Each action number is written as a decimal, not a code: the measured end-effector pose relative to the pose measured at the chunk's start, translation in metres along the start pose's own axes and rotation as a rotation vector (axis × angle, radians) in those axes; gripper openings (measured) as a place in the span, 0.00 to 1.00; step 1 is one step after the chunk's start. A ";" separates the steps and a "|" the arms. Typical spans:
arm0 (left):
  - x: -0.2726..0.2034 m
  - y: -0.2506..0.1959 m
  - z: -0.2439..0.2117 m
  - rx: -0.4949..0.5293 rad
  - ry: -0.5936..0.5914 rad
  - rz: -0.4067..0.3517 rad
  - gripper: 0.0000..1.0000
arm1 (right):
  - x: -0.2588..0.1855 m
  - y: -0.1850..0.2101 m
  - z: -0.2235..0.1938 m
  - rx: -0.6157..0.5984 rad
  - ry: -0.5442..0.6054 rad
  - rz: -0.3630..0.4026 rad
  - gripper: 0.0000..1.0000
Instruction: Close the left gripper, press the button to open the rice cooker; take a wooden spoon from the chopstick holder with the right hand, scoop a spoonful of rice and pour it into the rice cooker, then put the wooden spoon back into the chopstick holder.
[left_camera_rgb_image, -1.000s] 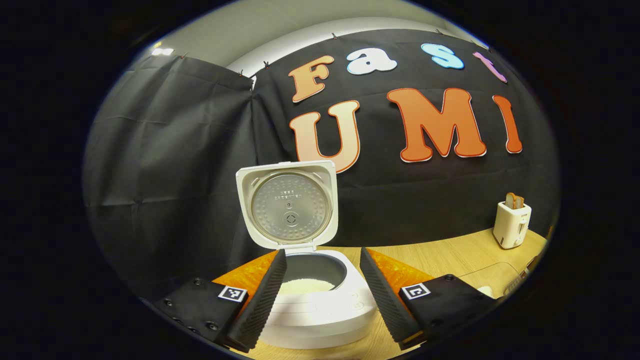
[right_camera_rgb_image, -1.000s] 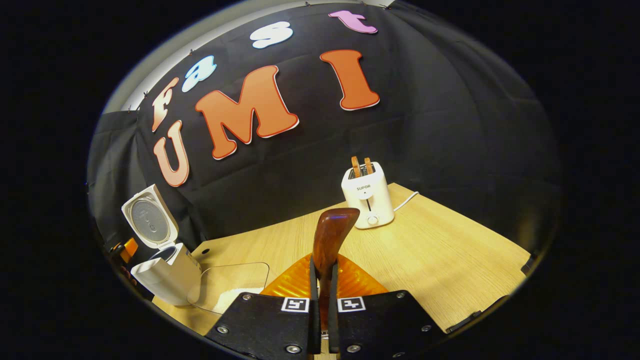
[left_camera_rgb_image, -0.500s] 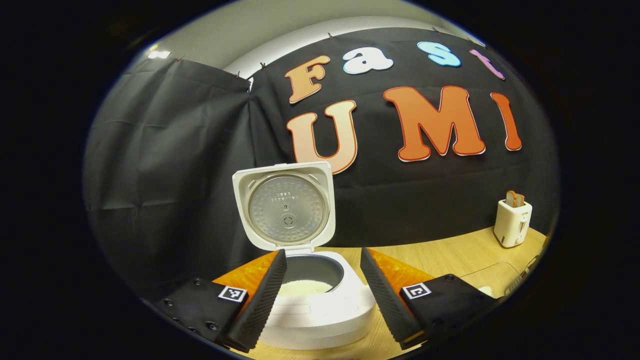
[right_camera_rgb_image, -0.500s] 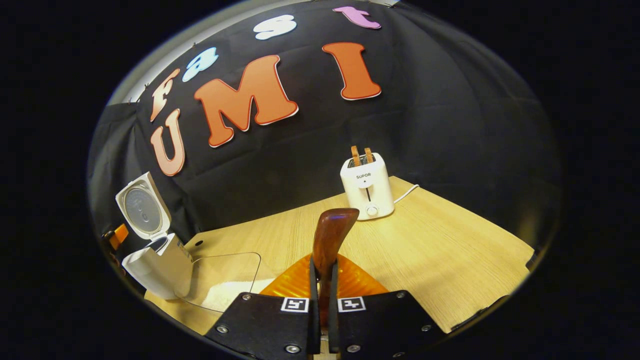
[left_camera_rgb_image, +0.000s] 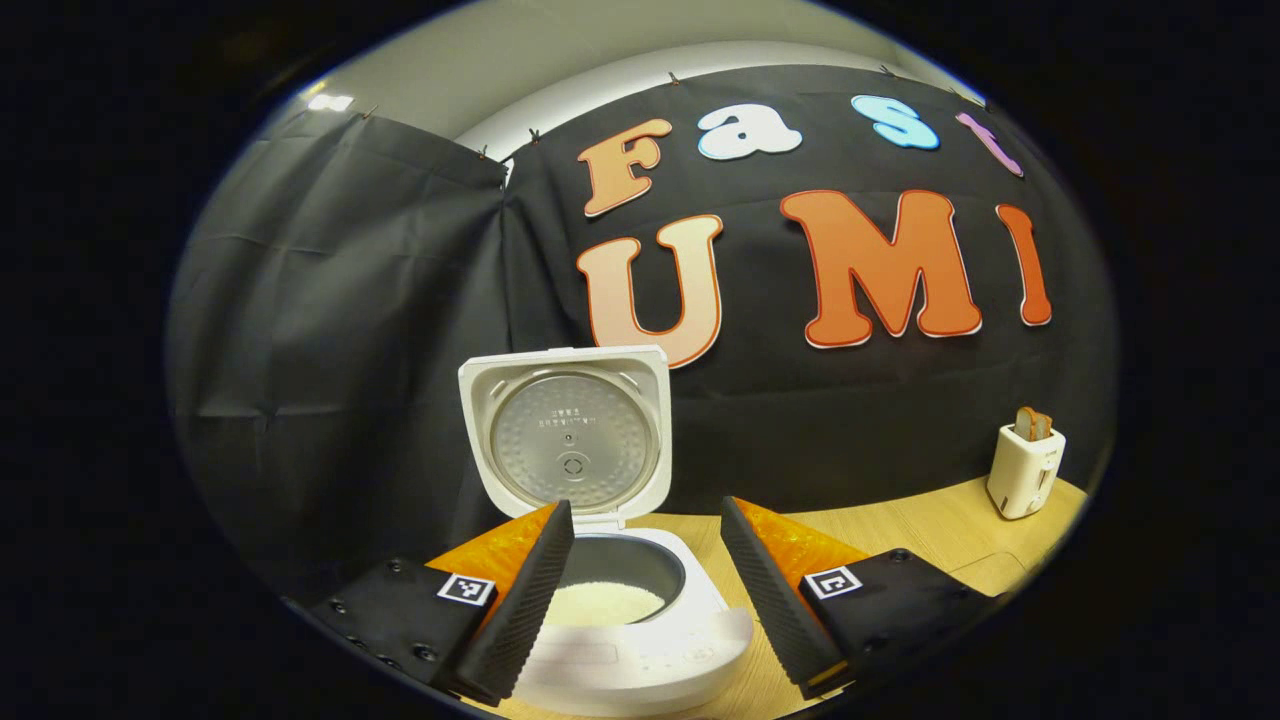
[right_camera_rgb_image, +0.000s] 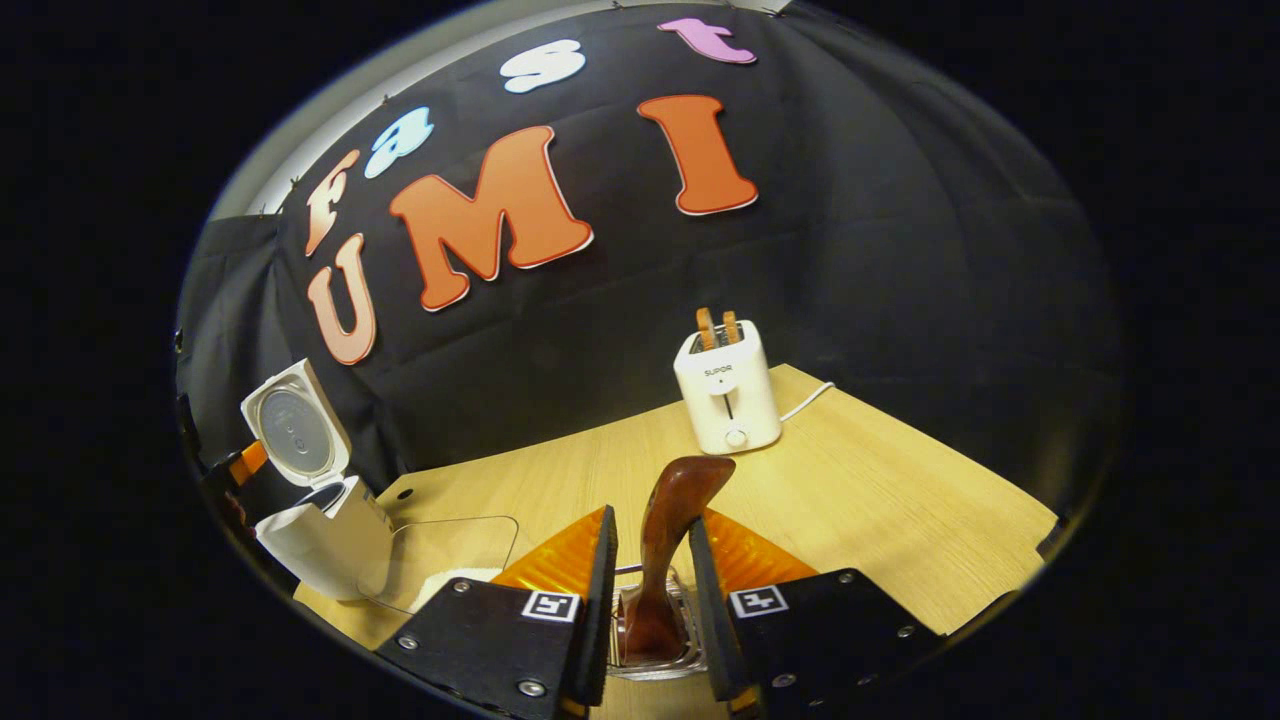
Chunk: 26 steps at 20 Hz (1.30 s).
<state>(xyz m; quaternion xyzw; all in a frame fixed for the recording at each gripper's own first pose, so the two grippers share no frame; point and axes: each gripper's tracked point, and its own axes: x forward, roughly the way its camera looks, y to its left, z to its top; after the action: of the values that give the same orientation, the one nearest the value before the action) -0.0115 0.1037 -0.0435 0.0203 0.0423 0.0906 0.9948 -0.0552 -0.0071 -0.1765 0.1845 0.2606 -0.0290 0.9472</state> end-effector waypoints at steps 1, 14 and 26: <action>0.003 0.004 0.007 0.014 -0.017 0.013 0.96 | -0.002 -0.005 0.003 0.014 -0.006 -0.007 0.52; 0.074 0.074 0.065 -0.091 0.026 0.106 0.95 | -0.038 -0.064 0.087 -0.141 -0.247 -0.137 0.83; 0.178 0.126 0.141 -0.021 0.002 0.187 0.92 | -0.065 -0.040 0.139 -0.194 -0.373 -0.109 0.87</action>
<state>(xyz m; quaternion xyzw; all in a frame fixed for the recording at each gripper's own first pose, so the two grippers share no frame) 0.1529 0.2555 0.0882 0.0137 0.0401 0.1834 0.9821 -0.0507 -0.0975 -0.0464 0.0697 0.0918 -0.0887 0.9894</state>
